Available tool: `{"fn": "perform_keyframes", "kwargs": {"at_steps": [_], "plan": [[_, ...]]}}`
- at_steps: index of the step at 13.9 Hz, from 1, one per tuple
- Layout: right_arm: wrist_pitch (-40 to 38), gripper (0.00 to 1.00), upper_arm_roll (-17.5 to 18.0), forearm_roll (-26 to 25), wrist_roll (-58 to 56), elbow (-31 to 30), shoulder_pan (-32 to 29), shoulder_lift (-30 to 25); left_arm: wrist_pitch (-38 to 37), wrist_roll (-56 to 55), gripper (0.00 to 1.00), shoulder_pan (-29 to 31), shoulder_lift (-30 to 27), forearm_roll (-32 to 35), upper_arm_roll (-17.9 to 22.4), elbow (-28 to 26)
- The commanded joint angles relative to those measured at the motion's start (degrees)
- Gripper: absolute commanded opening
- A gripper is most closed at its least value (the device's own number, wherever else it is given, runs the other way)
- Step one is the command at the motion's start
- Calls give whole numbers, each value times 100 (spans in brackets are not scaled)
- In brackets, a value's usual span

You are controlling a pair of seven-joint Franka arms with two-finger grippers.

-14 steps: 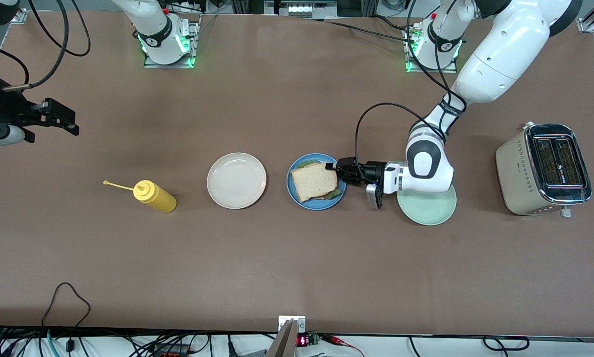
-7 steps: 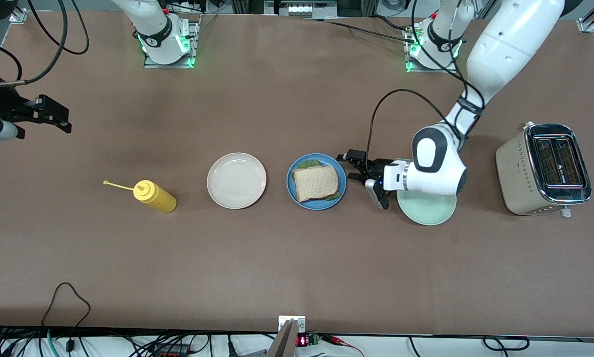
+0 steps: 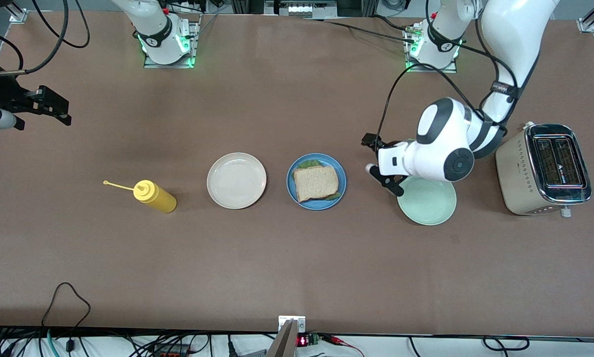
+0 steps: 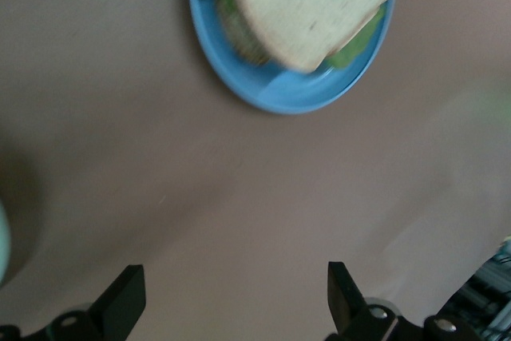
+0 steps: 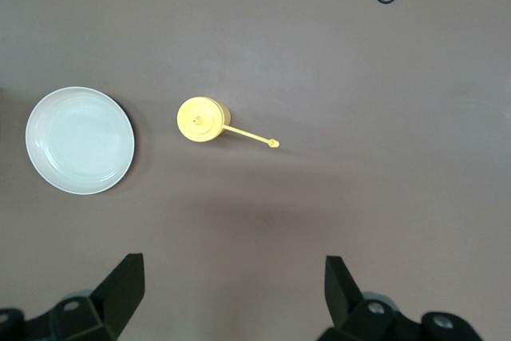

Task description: Make sandwich in blue plate with both arms

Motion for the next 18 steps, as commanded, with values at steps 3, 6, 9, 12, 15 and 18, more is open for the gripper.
{"fn": "perform_keyframes", "kwargs": {"at_steps": [3, 6, 9, 12, 15, 18], "plan": [[149, 100, 25, -39, -29, -57, -29, -56, -1829, -845, 100, -43, -89, 1651, -241, 1227], [123, 100, 16, 13, -91, -31, -55, -47, -2771, -802, 100, 54, -80, 1856, -180, 2370], [123, 100, 7, 22, -74, -22, -126, -47, -2591, -924, 100, 142, -674, 1742, 196, 2487], [141, 100, 7, 22, -82, -22, -126, -47, -2237, -1835, 100, -259, -1790, 594, 1345, 1733], [141, 100, 7, 22, -82, -22, -126, -47, -1695, -1971, 100, -781, -2512, 511, 2377, 1162], [114, 100, 7, 13, -91, -22, -117, -47, -1052, -1971, 100, -772, -3426, 634, 2413, 108]]}}
